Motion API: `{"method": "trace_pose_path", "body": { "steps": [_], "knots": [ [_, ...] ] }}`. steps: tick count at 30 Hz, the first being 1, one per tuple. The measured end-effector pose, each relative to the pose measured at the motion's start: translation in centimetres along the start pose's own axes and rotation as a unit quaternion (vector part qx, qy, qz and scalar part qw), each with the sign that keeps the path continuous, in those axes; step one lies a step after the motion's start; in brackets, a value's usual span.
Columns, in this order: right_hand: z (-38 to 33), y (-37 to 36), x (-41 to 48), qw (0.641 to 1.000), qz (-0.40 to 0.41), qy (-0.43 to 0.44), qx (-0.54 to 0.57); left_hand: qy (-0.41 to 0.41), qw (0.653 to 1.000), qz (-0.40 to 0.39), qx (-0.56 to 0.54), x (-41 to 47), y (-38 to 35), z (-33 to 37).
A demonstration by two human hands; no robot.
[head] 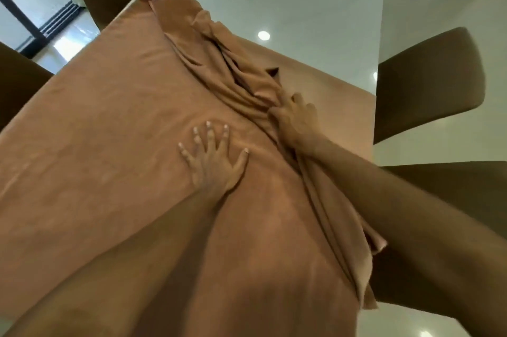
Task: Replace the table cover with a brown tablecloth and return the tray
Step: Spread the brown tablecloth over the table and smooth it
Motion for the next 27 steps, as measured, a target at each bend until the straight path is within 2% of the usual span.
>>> {"method": "trace_pose_path", "body": {
  "steps": [3, 5, 7, 8, 10, 14, 17, 19, 22, 24, 27],
  "knots": [
    [7.7, 2.8, 1.6, 0.996, 0.059, -0.054, 0.029, 0.01, 0.999, 0.018, 0.027, 0.1, -0.4, 0.4],
    [10.7, 3.5, 1.3, 0.987, 0.07, -0.066, 0.133, 0.022, 0.999, 0.025, 0.034, 0.4, -0.4, 0.3],
    [11.1, 2.6, -0.7, 0.973, 0.051, -0.008, 0.227, 0.028, 0.998, 0.029, 0.045, 0.3, -0.8, 0.4],
    [10.6, 1.7, -2.4, 0.97, 0.045, 0.033, 0.235, 0.027, 0.998, 0.033, 0.051, 0.4, -0.8, 0.4],
    [9.5, -0.7, -6.1, 0.978, 0.063, 0.07, 0.188, 0.031, 0.998, 0.032, 0.051, 0.6, -0.8, 0.4],
    [10.3, -6.2, -14.3, 0.991, 0.022, -0.009, 0.134, 0.041, 0.998, 0.04, 0.019, -1.6, -0.2, 1.6],
    [13.0, -8.0, -17.8, 0.99, 0.001, -0.052, 0.131, 0.005, 0.999, 0.051, 0.003, -5.8, -0.4, 5.8],
    [13.9, -8.1, -18.1, 0.989, -0.024, -0.04, 0.142, -0.023, 0.999, 0.039, -0.016, -8.0, -1.5, 9.9],
    [14.7, -6.6, -16.7, 0.985, -0.059, 0.039, 0.157, -0.016, 0.999, -0.001, -0.038, -9.6, -3.7, 15.1],
    [16.4, -4.2, -15.4, 0.989, -0.033, 0.06, 0.133, -0.001, 1.0, -0.021, -0.018, -10.0, -4.8, 16.6],
    [19.9, 1.0, -12.0, 0.995, 0.046, 0.049, 0.069, 0.013, 1.0, -0.022, 0.01, -10.1, -5.4, 16.7]
  ]
}}
Point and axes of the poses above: each hand's wrist, its own x-axis towards the middle knuckle, its own y-axis out of the back of the hand, z = x × y, the point moved 6 cm from there along x, towards the middle knuckle
